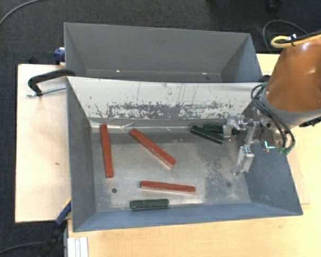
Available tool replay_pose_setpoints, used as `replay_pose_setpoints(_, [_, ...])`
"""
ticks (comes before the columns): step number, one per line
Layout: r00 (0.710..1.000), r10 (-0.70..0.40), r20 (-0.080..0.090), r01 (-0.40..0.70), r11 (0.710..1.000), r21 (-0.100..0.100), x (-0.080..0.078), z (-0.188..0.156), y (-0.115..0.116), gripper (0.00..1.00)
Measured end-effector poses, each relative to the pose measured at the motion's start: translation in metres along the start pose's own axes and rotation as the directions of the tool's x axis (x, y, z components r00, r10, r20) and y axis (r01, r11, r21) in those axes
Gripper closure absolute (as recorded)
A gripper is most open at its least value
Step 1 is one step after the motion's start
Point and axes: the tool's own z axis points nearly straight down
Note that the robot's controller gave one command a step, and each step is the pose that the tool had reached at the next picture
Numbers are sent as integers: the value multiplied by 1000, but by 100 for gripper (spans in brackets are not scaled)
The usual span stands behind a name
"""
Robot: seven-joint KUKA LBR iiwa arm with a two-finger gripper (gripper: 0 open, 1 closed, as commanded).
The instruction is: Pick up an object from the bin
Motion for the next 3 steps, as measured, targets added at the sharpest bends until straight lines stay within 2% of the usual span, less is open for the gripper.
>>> replay_pose_setpoints(1, [991, 136, -2, -136, 991, -2, 9, 100, 58, 0])
replay_pose_setpoints(2, [1000, 20, 3, -20, 1000, 0, 24, 148, 87, 0])
replay_pose_setpoints(3, [1000, 20, 4, -20, 1000, 1, 24, 147, 87, 100])
